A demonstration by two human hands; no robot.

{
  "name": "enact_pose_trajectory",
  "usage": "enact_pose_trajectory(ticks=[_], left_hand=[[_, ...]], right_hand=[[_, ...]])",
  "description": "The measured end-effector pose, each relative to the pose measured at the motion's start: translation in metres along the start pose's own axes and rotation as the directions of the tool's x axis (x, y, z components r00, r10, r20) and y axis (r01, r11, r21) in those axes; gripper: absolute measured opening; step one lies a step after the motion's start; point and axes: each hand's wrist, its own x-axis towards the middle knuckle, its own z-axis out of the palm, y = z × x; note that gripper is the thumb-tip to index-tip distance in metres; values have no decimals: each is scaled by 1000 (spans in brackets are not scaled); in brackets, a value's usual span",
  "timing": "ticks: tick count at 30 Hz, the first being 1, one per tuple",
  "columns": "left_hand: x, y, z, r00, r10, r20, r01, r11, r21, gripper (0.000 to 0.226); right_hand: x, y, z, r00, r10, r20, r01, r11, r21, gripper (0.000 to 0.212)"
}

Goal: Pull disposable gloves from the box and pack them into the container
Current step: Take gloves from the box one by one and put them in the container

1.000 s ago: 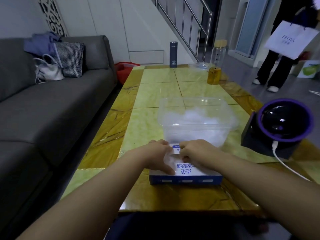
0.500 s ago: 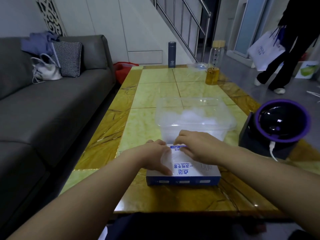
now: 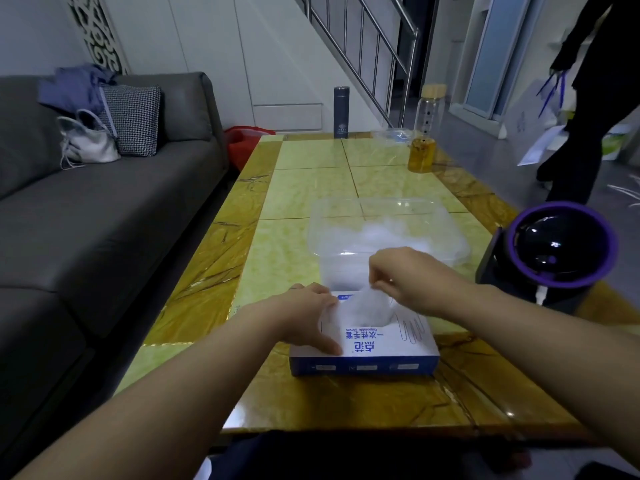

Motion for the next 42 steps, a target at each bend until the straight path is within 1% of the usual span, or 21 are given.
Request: enact_pose_trajectory(ticks=[4, 9, 11, 13, 15, 16, 18, 19, 20, 25, 26, 28, 31, 32, 34, 36, 38, 39, 40, 41, 42], left_hand=[[0, 1, 0, 1000, 6, -2, -6, 1000, 2, 88], [-4, 1, -1, 1000, 0, -31, -1, 1000, -7, 89], [-9, 0, -6, 996, 26, -82, -37, 990, -138, 81], [-19, -2, -16, 988, 67, -140, -113, 930, -351, 75], [-34, -3, -32, 980, 73, -185, -170, 794, -584, 74], [-39, -3, -39, 975, 82, -208, -207, 680, -703, 69], [-46, -3, -49, 967, 97, -238, -257, 345, -903, 55], [-47, -3, -51, 968, 97, -233, -248, 201, -948, 53], [-45, -1, -52, 968, 97, -232, -243, 119, -963, 52], [-30, 13, -38, 971, -68, -231, -233, -26, -972, 42], [-27, 15, -35, 969, -81, -233, -235, -19, -972, 32], [-26, 13, -29, 962, -111, -251, -244, 71, -967, 17], [-25, 0, -22, 963, -75, -261, -233, 262, -937, 28], [-24, -3, -19, 963, -75, -258, -228, 283, -932, 33], [-18, -5, -14, 933, -168, -318, -256, 313, -915, 26], [-4, -1, -12, 853, -300, -428, -276, 437, -856, 10], [5, 10, -9, 821, -302, -485, -240, 588, -772, 17], [10, 15, -4, 829, -261, -496, -189, 703, -686, 19], [12, 18, 4, 853, -144, -502, -147, 856, -495, 17], [10, 23, 11, 878, 4, -478, -135, 961, -240, 19], [11, 27, 18, 901, 124, -415, -147, 989, -25, 29]], right_hand=[[4, -1, -14, 977, 70, -201, -36, 985, 168, 7], [8, -1, -55, 935, 61, -351, 0, 985, 171, 12], [6, 4, -68, 927, 59, -370, -5, 989, 146, 15], [3, 6, -77, 923, 52, -380, -1, 991, 134, 16], [0, 5, -82, 924, 43, -379, 12, 990, 141, 16], [0, 4, -84, 923, 37, -382, 20, 989, 144, 16], [-1, 2, -85, 919, 30, -394, 33, 988, 153, 16], [-1, 1, -83, 916, 30, -399, 39, 986, 162, 16], [0, 0, -81, 916, 31, -401, 43, 984, 175, 15], [1, -3, -52, 947, 21, -322, 48, 978, 202, 15], [0, -2, -46, 950, 24, -312, 43, 977, 207, 15], [-3, 4, -41, 945, 68, -321, 13, 969, 246, 14], [-6, 14, -41, 923, 145, -356, -40, 957, 287, 13], [-7, 18, -42, 909, 173, -378, -61, 954, 292, 13], [-7, 26, -47, 855, 246, -457, -105, 945, 310, 12], [-6, 32, -54, 784, 334, -523, -149, 919, 364, 13], [-7, 39, -59, 724, 410, -554, -172, 886, 430, 13], [-8, 42, -61, 703, 440, -559, -178, 870, 461, 13], [-8, 45, -62, 691, 462, -556, -180, 855, 486, 13], [-9, 47, -62, 687, 474, -550, -182, 845, 502, 14], [-11, 49, -62, 687, 481, -545, -186, 841, 508, 14]])
